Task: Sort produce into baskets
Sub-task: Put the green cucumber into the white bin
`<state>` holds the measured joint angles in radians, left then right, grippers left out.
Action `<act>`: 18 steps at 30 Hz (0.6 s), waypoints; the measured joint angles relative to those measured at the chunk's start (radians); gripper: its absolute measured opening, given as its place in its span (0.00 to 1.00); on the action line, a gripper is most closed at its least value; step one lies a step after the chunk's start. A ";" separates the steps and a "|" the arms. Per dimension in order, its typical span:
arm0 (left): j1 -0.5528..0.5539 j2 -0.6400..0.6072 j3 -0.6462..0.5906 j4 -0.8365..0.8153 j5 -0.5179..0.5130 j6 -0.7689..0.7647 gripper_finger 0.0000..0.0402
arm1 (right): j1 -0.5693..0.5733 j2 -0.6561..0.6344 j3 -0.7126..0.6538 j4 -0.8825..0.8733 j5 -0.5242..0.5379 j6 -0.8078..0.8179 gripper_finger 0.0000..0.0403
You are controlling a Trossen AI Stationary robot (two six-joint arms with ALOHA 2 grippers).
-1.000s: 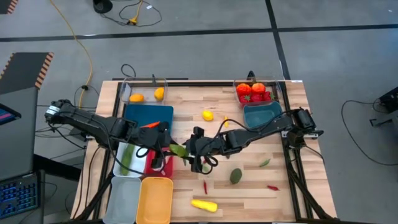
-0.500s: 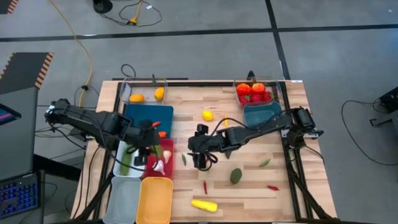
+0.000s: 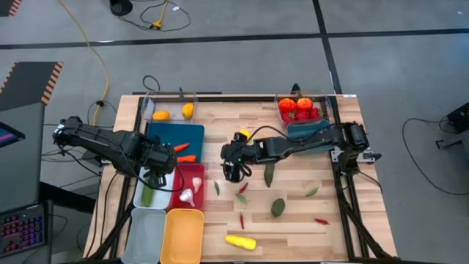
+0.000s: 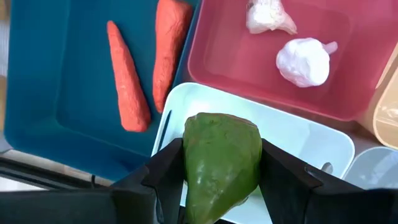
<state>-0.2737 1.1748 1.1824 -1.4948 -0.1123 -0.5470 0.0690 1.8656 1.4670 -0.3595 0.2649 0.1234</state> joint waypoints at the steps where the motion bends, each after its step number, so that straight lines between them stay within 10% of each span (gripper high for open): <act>1: 0.000 0.000 0.000 0.000 0.000 0.001 0.41 | -0.011 0.000 0.000 0.000 0.000 0.000 0.71; 18: 0.000 0.000 0.000 -0.077 0.012 -0.078 0.46 | -0.195 0.000 0.000 -0.007 -0.001 0.000 0.71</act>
<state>-0.2737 1.1751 1.1824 -1.5718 -0.1004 -0.6250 -0.1263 1.8656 1.4670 -0.3661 0.2642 0.1234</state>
